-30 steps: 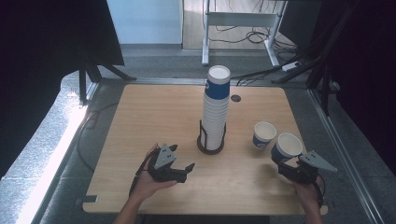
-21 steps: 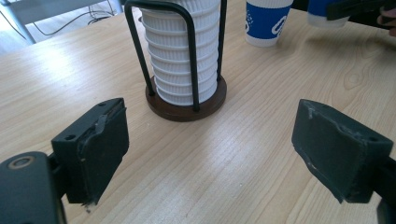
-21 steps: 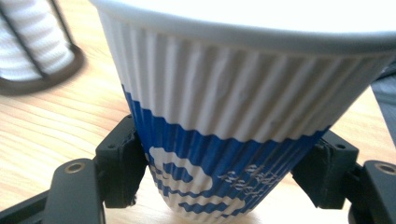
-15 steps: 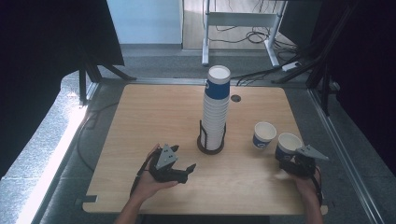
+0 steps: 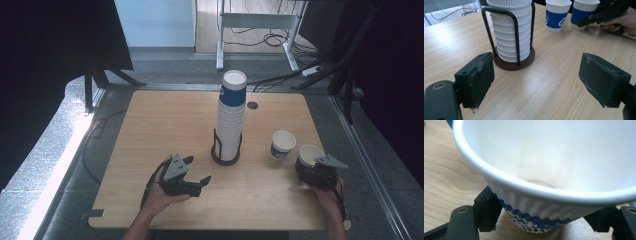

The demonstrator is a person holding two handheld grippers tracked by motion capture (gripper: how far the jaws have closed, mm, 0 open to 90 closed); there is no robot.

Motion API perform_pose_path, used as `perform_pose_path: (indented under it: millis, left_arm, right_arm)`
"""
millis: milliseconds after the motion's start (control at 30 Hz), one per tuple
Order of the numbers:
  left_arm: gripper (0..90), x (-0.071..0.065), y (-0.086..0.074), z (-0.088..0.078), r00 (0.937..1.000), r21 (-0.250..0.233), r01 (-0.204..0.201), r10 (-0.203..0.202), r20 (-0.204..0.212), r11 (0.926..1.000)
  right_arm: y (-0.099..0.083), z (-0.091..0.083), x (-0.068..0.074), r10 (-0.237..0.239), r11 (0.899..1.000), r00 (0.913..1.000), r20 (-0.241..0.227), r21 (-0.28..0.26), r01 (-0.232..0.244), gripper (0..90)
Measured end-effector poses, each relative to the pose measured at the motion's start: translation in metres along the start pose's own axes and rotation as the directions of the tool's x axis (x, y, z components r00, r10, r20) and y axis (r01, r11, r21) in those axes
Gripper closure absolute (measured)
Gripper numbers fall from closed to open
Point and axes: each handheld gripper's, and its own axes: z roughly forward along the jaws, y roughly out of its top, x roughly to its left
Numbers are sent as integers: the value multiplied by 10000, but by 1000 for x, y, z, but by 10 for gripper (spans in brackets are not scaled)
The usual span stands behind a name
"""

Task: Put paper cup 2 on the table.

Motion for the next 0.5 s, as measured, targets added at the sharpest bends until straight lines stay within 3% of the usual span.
perform_pose_path:
  millis: [267,500]
  left_arm:
    - [134,1,0,-1,10000,18,-31,31,-30,10000]
    - [134,3,0,-3,10000,-58,69,-69,0,10000]
  right_arm:
    - [0,-1,0,253,9997,9997,-32,43,-253,116]
    - [-2,-20,-1,934,9942,9956,62,-550,-929,58]
